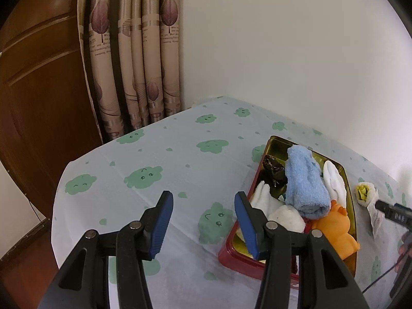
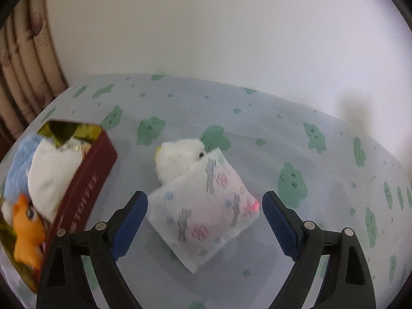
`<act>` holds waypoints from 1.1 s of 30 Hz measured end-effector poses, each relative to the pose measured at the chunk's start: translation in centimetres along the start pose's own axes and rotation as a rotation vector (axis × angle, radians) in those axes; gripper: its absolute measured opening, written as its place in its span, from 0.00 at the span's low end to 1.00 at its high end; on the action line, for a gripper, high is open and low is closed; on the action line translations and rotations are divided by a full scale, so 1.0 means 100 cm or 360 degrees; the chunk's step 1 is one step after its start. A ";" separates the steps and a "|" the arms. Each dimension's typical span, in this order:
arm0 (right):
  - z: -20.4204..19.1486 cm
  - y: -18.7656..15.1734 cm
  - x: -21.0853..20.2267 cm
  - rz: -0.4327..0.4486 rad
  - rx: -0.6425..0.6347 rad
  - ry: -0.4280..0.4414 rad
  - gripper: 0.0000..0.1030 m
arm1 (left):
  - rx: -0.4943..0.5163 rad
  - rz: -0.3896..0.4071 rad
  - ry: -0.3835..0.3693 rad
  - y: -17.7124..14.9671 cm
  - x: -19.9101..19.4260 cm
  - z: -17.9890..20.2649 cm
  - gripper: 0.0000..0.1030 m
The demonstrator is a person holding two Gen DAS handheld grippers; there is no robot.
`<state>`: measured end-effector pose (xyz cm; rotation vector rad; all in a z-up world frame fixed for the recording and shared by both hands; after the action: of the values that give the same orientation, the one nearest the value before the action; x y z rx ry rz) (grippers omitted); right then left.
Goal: Organize soft objects
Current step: 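Move the right tool to the white printed pouch and grasp it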
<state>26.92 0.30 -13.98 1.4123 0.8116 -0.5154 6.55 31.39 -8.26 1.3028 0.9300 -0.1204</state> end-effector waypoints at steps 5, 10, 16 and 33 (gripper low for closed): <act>-0.008 0.007 0.022 -0.0026 0.0025 -0.0141 0.93 | 0.0022 -0.0007 -0.0004 -0.001 0.000 0.003 0.49; 0.003 -0.005 0.031 -0.0077 0.0034 -0.0188 0.93 | 0.0001 -0.0013 -0.0010 0.000 0.002 0.000 0.49; 0.031 -0.023 0.031 -0.0131 0.0032 -0.0145 0.91 | -0.0045 -0.0048 -0.0047 -0.004 0.004 -0.001 0.49; 0.045 -0.025 0.044 -0.0151 0.0151 -0.0025 0.87 | 0.0049 -0.0010 0.0001 -0.003 -0.001 0.008 0.49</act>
<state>28.75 -3.80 -19.11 1.4599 0.8540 -0.6444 6.78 30.55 -8.44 1.3284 0.9359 -0.1397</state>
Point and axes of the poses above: each gripper's, at about its wrist camera, not at the fingertips, and x roughly the way its jaws point, z to its right, y to its top, the point moved 8 cm from there along x, roughly the way its jaws point, and after that the axes turned 5 degrees about x, right-handed, at the moved point
